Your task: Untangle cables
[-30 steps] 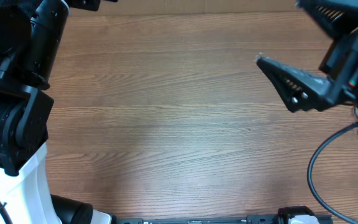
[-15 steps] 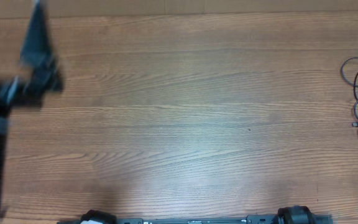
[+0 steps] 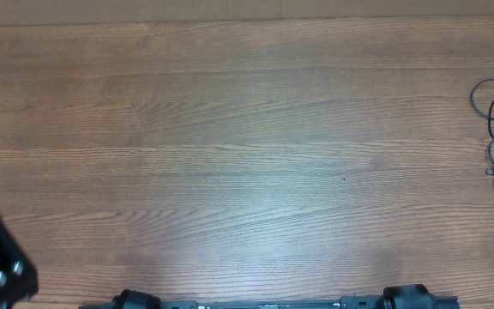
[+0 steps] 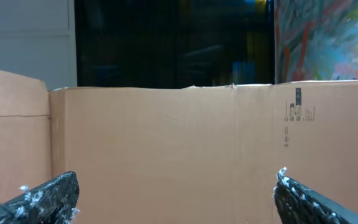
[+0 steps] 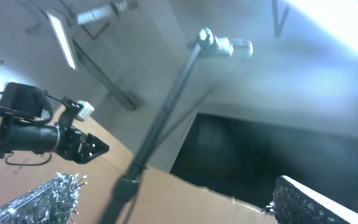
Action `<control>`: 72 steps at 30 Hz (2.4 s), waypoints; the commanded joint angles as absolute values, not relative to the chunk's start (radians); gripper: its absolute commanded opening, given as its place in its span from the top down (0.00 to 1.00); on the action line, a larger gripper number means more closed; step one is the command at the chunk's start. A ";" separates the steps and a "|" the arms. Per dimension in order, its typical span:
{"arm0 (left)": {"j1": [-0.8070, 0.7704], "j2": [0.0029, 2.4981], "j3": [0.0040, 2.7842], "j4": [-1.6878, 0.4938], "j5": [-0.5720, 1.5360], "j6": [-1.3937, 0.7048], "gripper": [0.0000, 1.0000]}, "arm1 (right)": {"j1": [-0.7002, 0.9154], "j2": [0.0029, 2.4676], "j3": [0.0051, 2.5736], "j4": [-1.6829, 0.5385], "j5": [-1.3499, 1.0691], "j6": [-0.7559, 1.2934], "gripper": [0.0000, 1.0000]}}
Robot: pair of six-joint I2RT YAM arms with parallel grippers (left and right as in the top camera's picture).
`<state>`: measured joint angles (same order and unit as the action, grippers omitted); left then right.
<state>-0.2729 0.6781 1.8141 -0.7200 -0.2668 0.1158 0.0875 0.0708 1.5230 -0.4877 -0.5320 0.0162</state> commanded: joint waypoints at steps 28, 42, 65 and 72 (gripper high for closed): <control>-0.269 0.662 1.810 -0.857 -0.280 0.142 0.00 | 0.096 0.006 1.493 -0.496 -0.445 -0.189 0.00; -0.269 0.662 1.810 -0.826 -0.281 0.143 0.00 | 0.107 0.006 0.751 0.034 0.093 -0.023 0.00; -0.269 0.665 1.808 -0.811 -0.289 0.143 0.00 | 0.107 0.006 0.039 0.270 0.065 -0.029 0.00; -0.269 0.665 1.808 -0.811 -0.288 0.142 0.00 | 0.107 0.006 0.017 0.115 0.066 -0.022 0.00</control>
<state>-0.2729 0.6575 1.8122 -0.8150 -0.2745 0.1169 0.1009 0.0109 0.0254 0.1490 0.0593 -0.0296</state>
